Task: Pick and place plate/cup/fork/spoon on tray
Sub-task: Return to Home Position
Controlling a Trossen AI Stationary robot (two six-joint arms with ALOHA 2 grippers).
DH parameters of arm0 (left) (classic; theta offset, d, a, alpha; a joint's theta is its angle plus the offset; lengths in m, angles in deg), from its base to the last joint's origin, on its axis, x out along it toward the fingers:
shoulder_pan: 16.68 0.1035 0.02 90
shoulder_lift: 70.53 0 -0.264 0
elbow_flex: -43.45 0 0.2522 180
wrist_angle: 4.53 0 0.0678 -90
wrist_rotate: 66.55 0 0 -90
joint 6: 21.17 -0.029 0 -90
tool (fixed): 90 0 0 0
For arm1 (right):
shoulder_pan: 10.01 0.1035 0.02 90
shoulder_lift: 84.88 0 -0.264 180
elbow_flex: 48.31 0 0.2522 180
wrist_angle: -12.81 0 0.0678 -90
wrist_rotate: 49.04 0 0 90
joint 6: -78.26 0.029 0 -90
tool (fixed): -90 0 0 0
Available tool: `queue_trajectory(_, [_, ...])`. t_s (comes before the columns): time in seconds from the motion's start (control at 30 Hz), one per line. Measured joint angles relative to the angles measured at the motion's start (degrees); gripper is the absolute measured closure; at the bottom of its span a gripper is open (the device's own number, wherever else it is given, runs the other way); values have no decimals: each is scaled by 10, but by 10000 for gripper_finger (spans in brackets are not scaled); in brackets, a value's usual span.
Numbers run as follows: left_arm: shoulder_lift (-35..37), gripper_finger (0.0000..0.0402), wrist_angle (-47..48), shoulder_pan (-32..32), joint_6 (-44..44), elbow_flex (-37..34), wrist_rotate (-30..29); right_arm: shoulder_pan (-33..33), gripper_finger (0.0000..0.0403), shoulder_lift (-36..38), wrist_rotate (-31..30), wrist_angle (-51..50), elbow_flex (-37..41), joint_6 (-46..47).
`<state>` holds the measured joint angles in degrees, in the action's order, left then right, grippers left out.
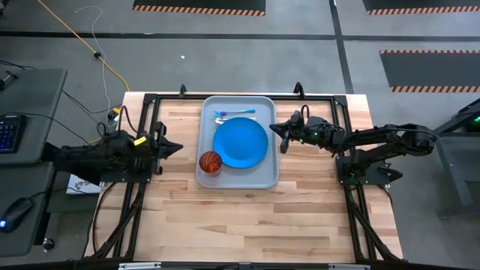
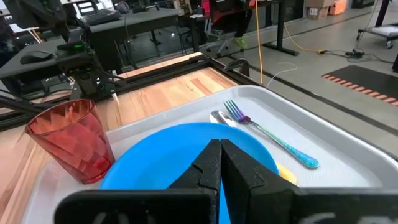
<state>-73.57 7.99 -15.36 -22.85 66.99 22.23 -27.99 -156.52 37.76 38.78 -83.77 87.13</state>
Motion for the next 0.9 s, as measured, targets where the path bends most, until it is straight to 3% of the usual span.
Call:
queue_trajectory(0.37, [28,401,-77,-9,31,-93,10,0,402,0,2,-16,0,2])
queue_trajectory(0.9, [18,401,-79,-31,6,-91,-8,0,402,0,2,-16,0,1])
